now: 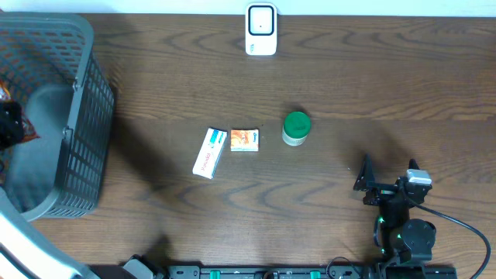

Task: Scan the item barcode
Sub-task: 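Reach into the basket and grasp the red Top chocolate bar, then carry the chocolate bar out and lay it near the jar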

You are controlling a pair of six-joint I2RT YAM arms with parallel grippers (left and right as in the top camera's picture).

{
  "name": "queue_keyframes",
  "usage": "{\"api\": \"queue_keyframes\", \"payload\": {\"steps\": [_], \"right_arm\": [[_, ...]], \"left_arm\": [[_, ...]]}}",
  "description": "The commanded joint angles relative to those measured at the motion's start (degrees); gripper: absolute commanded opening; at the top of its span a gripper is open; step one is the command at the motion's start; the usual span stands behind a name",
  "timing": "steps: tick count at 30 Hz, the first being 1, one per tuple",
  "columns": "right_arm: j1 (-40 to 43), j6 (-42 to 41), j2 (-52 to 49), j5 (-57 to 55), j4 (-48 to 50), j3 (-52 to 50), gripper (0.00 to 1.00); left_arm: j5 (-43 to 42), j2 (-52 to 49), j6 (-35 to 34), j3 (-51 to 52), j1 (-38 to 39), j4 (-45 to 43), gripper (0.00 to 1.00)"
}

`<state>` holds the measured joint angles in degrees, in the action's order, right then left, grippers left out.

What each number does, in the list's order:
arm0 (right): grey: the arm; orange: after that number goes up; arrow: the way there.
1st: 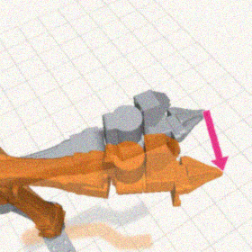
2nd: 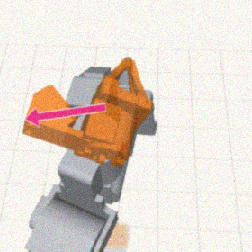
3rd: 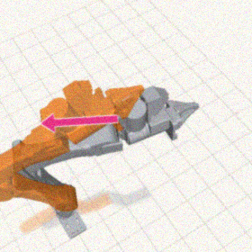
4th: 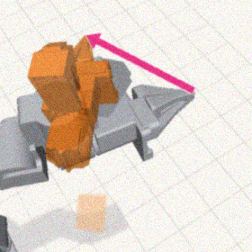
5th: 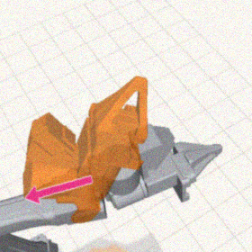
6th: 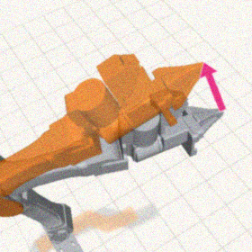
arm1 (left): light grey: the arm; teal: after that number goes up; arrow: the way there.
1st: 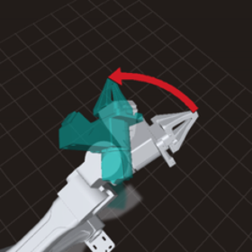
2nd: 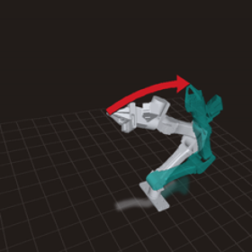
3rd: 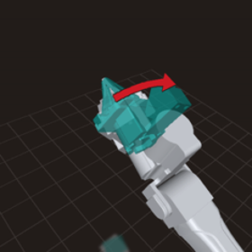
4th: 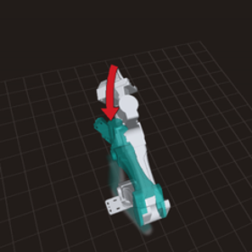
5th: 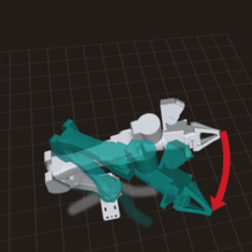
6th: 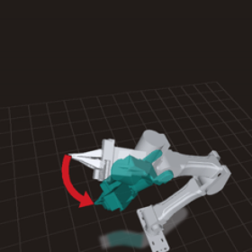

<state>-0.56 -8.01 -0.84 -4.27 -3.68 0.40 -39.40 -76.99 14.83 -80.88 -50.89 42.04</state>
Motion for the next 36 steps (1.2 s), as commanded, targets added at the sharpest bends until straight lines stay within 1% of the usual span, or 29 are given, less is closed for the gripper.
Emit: {"api": "queue_keyframes", "payload": {"steps": [1, 4, 8, 10, 18, 24, 30, 32, 36], "right_arm": [[-0.2, 0.8, 0.4, 0.1, -0.2, -0.1, 0.99], [-0.2, 0.8, 0.4, 0.1, -0.2, -0.1, 0.99], [-0.2, 0.8, 0.4, 0.1, -0.2, -0.1, 0.99], [-0.2, 0.8, 0.4, 0.1, -0.2, -0.1, 0.99], [-0.2, 0.8, 0.4, 0.1, -0.2, -0.1, 0.99], [-0.2, 0.8, 0.4, 0.1, -0.2, -0.1, 0.99], [-0.2, 0.8, 0.4, 0.1, -0.2, -0.1, 0.99], [-0.2, 0.8, 0.4, 0.1, -0.2, -0.1, 0.99], [-0.2, 0.8, 0.4, 0.1, -0.2, -0.1, 0.99]], "left_arm": [[-12.7, 4.9, -2.3, -0.4, 0.5, 0.0, 0.27], [-19.3, 8.1, -2.9, -0.3, 2.3, 0.1, 0.27], [-24.7, 9.9, -5.1, -0.3, 6.3, 0.5, 0.27], [-27.3, 9.8, -5.1, -0.3, 9.6, 1.0, 0.3], [-27.7, 6.9, -4.4, 0.0, 23.0, 3.8, 0.3], [-27.7, 2.8, -4.3, 0.2, 32.9, 5.3, 0.3], [-27.7, -3.4, 1.4, 0.2, 42.6, 8.8, 0.3], [-27.7, -6.2, 1.5, 0.2, 46.1, 9.4, 0.3], [-27.7, -10.7, 1.6, 0.2, 50.5, 11.5, 0.29]]}}
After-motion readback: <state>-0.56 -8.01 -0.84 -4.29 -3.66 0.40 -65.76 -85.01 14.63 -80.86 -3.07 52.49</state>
